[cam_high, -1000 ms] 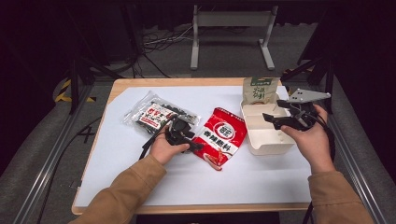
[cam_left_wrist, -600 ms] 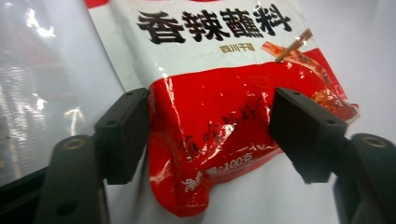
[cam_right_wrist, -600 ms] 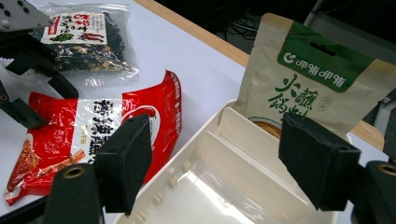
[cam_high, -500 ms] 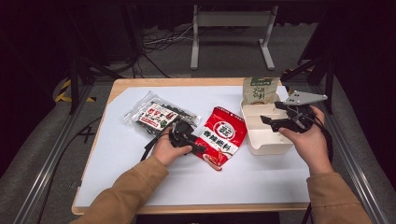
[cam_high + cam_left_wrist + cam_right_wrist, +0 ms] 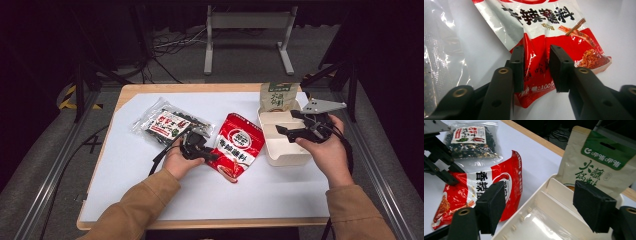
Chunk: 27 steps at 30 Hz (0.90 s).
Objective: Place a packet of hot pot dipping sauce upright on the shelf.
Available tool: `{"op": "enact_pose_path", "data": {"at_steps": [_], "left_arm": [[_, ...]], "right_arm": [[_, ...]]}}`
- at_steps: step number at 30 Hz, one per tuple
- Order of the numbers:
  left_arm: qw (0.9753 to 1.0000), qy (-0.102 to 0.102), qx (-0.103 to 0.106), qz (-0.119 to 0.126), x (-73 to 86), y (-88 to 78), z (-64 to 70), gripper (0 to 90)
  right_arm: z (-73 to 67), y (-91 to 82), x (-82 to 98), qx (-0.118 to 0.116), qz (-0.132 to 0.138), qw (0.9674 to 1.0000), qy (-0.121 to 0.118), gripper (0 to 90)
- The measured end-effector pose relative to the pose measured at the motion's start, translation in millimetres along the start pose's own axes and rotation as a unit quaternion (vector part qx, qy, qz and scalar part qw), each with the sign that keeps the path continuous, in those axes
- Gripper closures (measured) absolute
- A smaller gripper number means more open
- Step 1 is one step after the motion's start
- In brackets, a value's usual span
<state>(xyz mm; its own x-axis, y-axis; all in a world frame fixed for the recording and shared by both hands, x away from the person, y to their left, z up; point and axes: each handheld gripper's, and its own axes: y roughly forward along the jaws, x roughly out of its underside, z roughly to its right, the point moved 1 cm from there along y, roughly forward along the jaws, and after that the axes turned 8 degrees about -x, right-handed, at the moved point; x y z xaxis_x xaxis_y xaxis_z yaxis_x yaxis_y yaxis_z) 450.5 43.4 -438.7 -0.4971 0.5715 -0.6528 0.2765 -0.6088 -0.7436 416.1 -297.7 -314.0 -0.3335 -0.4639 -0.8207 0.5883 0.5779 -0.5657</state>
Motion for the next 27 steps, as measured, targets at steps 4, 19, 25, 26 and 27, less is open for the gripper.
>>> {"op": "enact_pose_path", "data": {"at_steps": [4, 19, 25, 26, 27], "left_arm": [[1.0000, 0.005, -0.006, 0.004, -0.2, -1.8, 2.0, 72.9], [0.9965, 0.038, -0.048, 0.057, -2.8, -36.5, 14.0, 77.9], [0.9923, 0.036, -0.057, 0.104, -4.2, -61.8, 13.1, 78.1], [0.9915, 0.033, -0.059, 0.112, -4.2, -65.4, 12.8, 78.1], [0.9910, 0.033, -0.058, 0.116, -4.2, -68.7, 12.0, 78.1]], "right_arm": [[-2.8, 1.4, 0.2, -0.017, 0.005, 0.9998, -0.006, 39.2], [-17.8, 6.5, 1.4, -0.057, 0.011, 0.9979, 0.029, 47.0], [-26.9, 10.5, 0.0, -0.071, 0.018, 0.9957, 0.056, 45.4], [-29.4, 12.2, -0.4, -0.074, 0.025, 0.9942, 0.073, 44.1], [-30.8, 13.7, -0.6, -0.078, 0.032, 0.9931, 0.082, 42.8]]}}
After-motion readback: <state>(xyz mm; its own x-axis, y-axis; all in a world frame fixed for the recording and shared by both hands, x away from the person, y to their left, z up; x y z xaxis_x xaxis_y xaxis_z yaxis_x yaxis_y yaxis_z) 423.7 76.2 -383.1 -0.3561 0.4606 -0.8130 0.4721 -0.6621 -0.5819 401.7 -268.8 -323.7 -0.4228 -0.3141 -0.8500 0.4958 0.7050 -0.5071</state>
